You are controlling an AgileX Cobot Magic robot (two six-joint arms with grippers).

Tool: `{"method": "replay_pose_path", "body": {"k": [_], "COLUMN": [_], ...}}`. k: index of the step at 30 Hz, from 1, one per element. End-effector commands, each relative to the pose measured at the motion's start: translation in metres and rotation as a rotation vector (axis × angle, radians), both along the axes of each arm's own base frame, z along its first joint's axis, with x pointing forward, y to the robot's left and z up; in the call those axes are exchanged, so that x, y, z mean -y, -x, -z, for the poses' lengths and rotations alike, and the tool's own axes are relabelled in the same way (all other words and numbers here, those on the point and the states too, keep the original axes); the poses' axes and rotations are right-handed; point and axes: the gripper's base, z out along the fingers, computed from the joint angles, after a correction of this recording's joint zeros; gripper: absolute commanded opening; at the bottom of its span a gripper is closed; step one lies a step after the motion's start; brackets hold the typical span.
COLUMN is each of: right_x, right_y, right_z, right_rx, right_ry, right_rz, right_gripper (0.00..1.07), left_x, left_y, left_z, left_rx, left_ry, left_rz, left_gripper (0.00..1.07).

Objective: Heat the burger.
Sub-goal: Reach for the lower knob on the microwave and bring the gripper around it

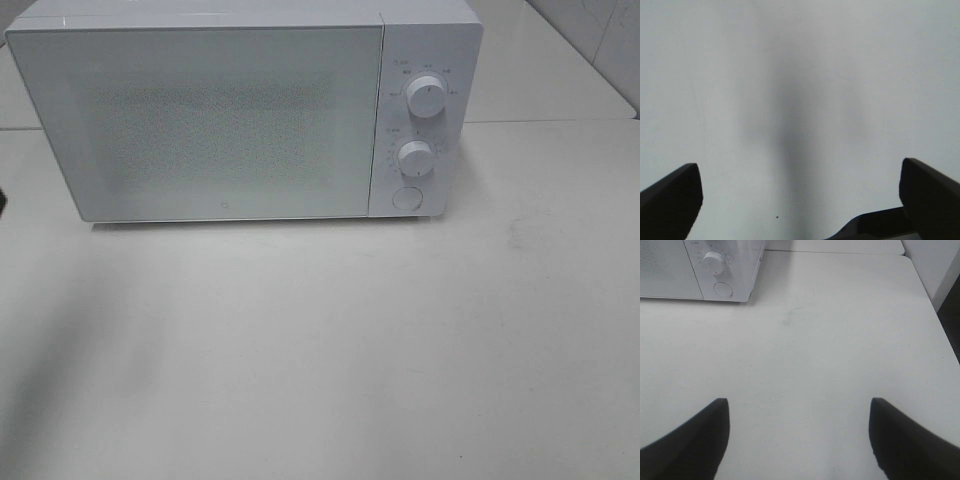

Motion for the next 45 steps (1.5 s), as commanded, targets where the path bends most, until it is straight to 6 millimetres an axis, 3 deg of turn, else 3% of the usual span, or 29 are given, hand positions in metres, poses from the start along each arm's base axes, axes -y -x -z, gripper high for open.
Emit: {"method": "replay_pose_path", "body": {"k": [1,6,9,11,16,30,39,45], "right_x": [0.000,0.000,0.000,0.000,0.000,0.000,0.000,0.000], "right_y": [0.003,0.003,0.003,0.003,0.003,0.003,0.003,0.003], "right_z": [0.000,0.000,0.000,0.000,0.000,0.000,0.000,0.000], "right_rx": [0.036,0.036,0.036,0.036,0.036,0.036,0.036,0.036], "right_ry": [0.006,0.006,0.006,0.006,0.006,0.006,0.006,0.006], "right_rz": [0.001,0.001,0.001,0.001,0.001,0.001,0.001,0.001], "right_gripper": [0.74,0.74,0.74,0.74,0.74,0.74,0.74,0.74], "left_x": [-0.008,-0.023,-0.025,-0.026,-0.027,-0.027,-0.028,-0.029], "left_y": [0.007,0.027,0.043,0.063,0.079,0.108,0.125,0.140], "left_z": [-0.004,-0.015,-0.009,0.008,0.022,0.050,0.053,0.043], "left_rx": [-0.013,0.031,0.047,0.043,0.037,0.098,0.081,0.198], "left_ry": [0.002,0.013,0.012,0.010,0.011,0.022,0.013,0.023], "left_rz": [-0.017,-0.075,-0.086,-0.089,-0.090,-0.101,-0.093,-0.091], "left_gripper": [1.00,1.00,1.00,1.00,1.00,1.00,1.00,1.00]}}
